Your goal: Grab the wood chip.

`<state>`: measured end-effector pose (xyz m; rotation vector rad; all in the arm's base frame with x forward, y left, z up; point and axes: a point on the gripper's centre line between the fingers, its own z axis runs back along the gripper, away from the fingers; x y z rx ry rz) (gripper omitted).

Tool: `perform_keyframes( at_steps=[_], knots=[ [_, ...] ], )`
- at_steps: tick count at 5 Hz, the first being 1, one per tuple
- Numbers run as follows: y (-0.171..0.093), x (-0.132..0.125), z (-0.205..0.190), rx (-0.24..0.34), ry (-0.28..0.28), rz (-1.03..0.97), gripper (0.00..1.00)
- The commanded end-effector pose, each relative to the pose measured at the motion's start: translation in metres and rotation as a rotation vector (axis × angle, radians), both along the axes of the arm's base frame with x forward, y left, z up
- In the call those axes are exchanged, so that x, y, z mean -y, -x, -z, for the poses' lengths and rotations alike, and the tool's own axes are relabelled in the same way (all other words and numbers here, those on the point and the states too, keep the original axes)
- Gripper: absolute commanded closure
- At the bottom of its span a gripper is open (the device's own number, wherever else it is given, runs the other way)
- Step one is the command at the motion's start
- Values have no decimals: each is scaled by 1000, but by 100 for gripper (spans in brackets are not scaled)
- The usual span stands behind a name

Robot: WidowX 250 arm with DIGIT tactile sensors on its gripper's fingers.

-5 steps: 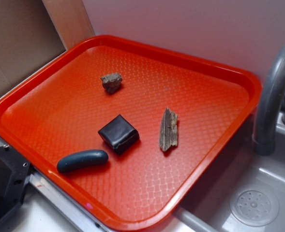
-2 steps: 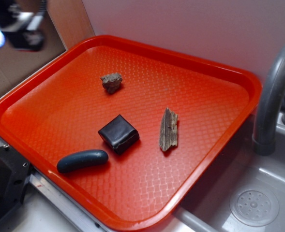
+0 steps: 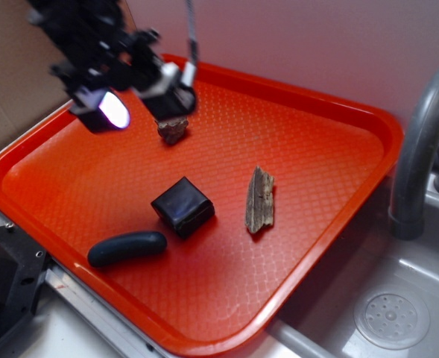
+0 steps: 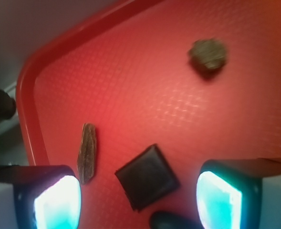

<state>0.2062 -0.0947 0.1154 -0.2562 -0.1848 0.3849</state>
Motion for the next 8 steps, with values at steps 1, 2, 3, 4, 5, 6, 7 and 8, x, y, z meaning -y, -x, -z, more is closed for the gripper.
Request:
perform_keyframes(
  at_steps=[1, 2, 3, 4, 5, 6, 7, 8],
  knots=[
    [-9, 8, -16, 48, 18, 21, 0],
    [-9, 8, -16, 48, 18, 21, 0],
    [-29, 32, 12, 13, -2, 48, 0],
    [-35, 52, 36, -9, -21, 66, 0],
    [-38, 63, 50, -23, -19, 103, 0],
    [-41, 70, 62, -46, -34, 114, 0],
    [-42, 76, 69, -48, -63, 129, 0],
    [-39, 83, 75, -57, -103, 155, 0]
  ],
)
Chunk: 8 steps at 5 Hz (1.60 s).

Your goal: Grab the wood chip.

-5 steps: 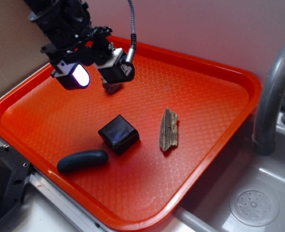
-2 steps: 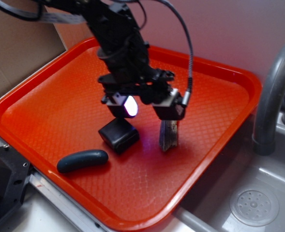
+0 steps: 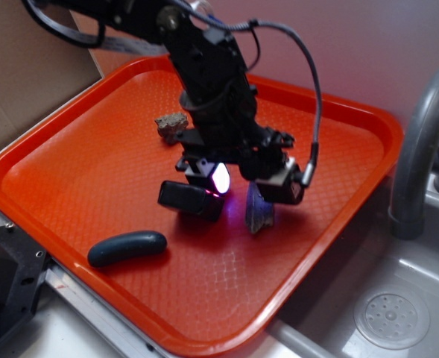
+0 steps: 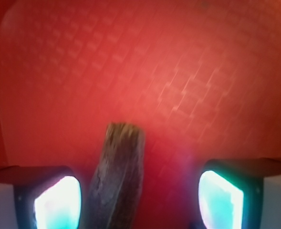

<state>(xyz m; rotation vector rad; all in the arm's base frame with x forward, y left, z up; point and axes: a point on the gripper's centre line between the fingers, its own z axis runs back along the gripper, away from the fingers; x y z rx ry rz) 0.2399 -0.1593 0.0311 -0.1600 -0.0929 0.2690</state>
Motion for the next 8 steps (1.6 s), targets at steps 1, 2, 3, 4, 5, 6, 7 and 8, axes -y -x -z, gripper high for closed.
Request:
perform_keyframes(
  at_steps=[1, 2, 3, 4, 5, 6, 7, 8],
  knots=[
    [-3, 22, -8, 36, -20, 46, 0],
    [-5, 27, 2, 21, -51, 36, 99],
    [-6, 26, 4, 13, -52, 34, 100],
    [-9, 19, -1, 9, -69, 23, 100],
    [-11, -6, -28, 14, -84, 41, 100],
    [-17, -56, -76, 36, -53, 124, 100],
    [-12, -113, -121, 31, 31, 25, 100],
    [-10, -162, -161, 61, 10, -1, 100]
  ],
)
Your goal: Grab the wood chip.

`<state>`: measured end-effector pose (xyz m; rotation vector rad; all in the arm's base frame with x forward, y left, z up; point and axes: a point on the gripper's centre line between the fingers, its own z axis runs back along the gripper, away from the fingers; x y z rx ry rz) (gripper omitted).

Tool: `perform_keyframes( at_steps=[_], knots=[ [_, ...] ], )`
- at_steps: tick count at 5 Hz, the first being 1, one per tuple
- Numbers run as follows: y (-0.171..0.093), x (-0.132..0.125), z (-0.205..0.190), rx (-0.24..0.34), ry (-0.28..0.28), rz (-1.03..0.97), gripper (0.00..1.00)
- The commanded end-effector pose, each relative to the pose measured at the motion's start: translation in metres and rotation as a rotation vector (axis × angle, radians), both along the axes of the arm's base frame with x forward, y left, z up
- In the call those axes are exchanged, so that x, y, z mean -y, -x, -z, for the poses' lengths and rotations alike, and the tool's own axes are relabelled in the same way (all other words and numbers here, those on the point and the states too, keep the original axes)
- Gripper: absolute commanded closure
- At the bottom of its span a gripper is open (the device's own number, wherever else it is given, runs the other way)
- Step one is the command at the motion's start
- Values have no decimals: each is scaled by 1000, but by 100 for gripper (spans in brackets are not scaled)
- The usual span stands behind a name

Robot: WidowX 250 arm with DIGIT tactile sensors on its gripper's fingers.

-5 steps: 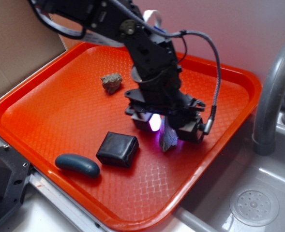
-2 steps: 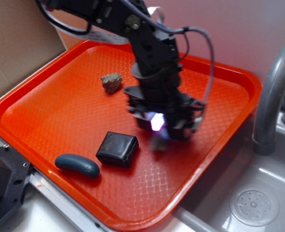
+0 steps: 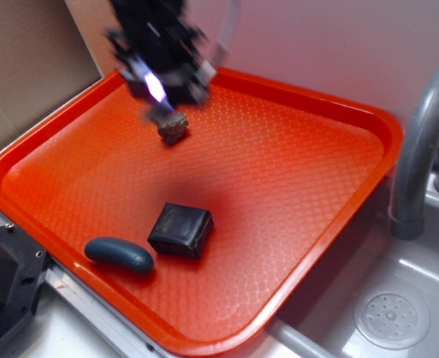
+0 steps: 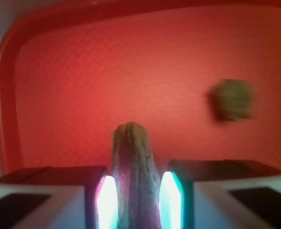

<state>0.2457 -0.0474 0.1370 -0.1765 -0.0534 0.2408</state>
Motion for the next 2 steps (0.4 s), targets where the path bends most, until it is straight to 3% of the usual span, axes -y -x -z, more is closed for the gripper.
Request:
perform_keyframes(
  at_steps=[1, 2],
  knots=[
    [3, -58, -68, 148, -75, 16, 100],
    [-2, -50, -52, 122, -121, 54, 100]
  ],
)
